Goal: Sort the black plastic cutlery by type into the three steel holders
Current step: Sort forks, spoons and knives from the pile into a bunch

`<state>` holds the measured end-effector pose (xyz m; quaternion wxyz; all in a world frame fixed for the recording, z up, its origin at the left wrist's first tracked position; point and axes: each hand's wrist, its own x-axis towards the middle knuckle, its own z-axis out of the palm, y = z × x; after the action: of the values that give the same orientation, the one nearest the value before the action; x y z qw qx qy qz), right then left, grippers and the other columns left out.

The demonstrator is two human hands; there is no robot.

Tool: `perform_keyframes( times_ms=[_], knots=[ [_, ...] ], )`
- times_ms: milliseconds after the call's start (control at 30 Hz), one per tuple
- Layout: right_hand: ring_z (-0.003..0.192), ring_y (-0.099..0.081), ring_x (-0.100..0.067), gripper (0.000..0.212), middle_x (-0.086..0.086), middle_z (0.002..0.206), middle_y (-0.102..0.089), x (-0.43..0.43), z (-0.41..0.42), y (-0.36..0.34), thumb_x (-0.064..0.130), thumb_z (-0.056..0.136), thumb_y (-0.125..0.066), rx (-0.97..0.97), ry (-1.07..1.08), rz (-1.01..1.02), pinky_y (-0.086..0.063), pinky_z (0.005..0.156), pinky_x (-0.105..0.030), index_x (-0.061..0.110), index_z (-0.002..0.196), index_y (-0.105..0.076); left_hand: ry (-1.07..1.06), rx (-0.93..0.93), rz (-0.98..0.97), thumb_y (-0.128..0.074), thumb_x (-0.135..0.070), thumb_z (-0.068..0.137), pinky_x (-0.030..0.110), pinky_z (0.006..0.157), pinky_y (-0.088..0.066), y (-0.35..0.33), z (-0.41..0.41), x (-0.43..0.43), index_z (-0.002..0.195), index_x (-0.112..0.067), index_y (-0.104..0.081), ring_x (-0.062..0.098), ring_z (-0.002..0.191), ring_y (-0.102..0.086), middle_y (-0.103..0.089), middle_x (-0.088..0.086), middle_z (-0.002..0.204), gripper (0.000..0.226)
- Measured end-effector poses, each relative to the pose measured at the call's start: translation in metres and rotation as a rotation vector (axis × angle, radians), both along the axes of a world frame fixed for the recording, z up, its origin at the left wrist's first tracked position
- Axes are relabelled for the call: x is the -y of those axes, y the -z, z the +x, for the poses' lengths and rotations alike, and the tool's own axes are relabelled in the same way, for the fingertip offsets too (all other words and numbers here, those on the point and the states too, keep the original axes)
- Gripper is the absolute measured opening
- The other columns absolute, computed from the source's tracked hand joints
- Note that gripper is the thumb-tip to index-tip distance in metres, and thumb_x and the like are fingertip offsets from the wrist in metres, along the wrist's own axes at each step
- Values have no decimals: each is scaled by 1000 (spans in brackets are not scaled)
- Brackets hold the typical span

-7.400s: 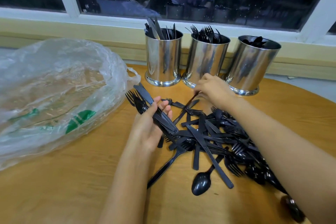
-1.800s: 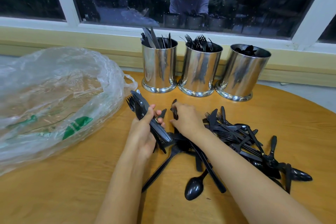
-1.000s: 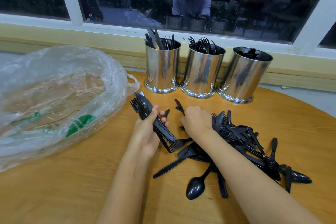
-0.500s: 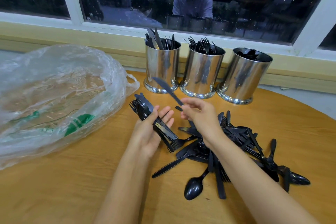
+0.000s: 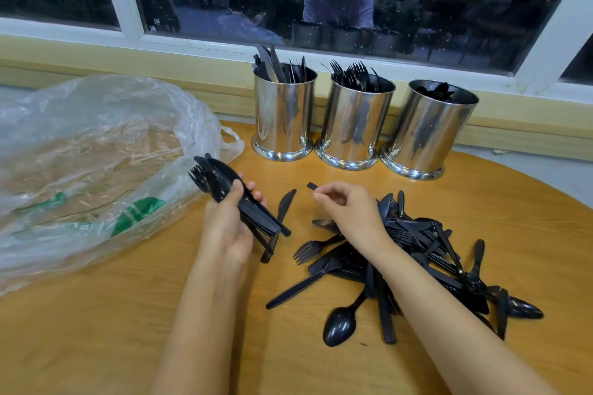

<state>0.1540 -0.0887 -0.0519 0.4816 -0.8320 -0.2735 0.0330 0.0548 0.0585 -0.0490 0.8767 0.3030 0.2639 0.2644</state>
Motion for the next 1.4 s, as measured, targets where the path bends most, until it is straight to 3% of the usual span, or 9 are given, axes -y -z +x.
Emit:
perform_keyframes(
  times_ms=[133,267,400,633,800,933,1033,1233,1400],
  knots=[
    [72,-50,1,14,12,85,-61,-7,8,9,19,95,-60,73,-92,-194,-43,70,-15,20,105,-70,-31,6,-10,-46,-15,103,29,64,-49,0,-1,-7,97,-14,-58,11,62,-55,-60,-2,73,14],
    [101,-49,-12,33,1,107,-62,-22,-1,15,26,100,-49,281,-349,-440,-45,88,-32,24,132,-58,-33,15,-4,-45,-15,103,28,65,-49,1,-2,-9,93,-16,-58,10,60,-56,-59,-3,72,16],
    [110,-43,-18,37,-4,108,-55,-32,-2,16,37,102,-40,383,-421,-613,-44,89,-39,20,129,-60,-35,0,-12,-46,-14,103,29,68,-49,-1,-2,-6,93,-15,-59,11,63,-56,-59,-2,71,17],
    [118,-47,-22,36,-4,123,-61,-34,6,16,29,101,-48,317,-298,-533,-43,98,-40,16,133,-56,-16,-16,-26,-47,-13,102,30,70,-51,-3,-3,-2,93,-14,-61,11,64,-57,-60,-1,71,16],
    [117,-45,-22,38,-4,118,-57,-33,-5,23,34,97,-55,419,-174,-596,-43,89,-32,11,126,-60,-6,-17,-36,-47,-13,102,30,69,-51,-3,-2,-1,95,-13,-61,11,64,-57,-60,-1,72,16],
    [110,-44,-21,20,-3,110,-60,-36,-2,31,14,98,-54,502,-90,-654,-39,73,-27,13,112,-68,7,-13,-45,-47,-12,102,30,69,-51,-2,-2,0,97,-13,-60,12,65,-57,-60,0,74,15],
    [107,-46,-22,25,-2,105,-64,-37,3,31,1,92,-56,494,-46,-666,-36,75,-27,17,108,-68,12,-25,-40,-47,-12,102,30,69,-51,-2,-2,1,97,-13,-61,12,67,-58,-60,1,76,14],
    [113,-50,-30,19,-11,114,-60,-44,17,14,13,98,-51,146,-177,-733,-45,95,-45,10,115,-60,63,-6,-50,-48,-12,102,31,70,-53,-2,-1,3,100,-11,-61,12,64,-61,-63,1,74,13],
    [103,-53,-25,17,-4,102,-63,-45,16,5,20,100,-48,209,-141,-682,-48,90,-42,13,103,-62,98,-21,-49,-51,-10,100,35,74,-53,0,0,4,97,-7,-60,16,69,-65,-67,4,76,10]
  ],
)
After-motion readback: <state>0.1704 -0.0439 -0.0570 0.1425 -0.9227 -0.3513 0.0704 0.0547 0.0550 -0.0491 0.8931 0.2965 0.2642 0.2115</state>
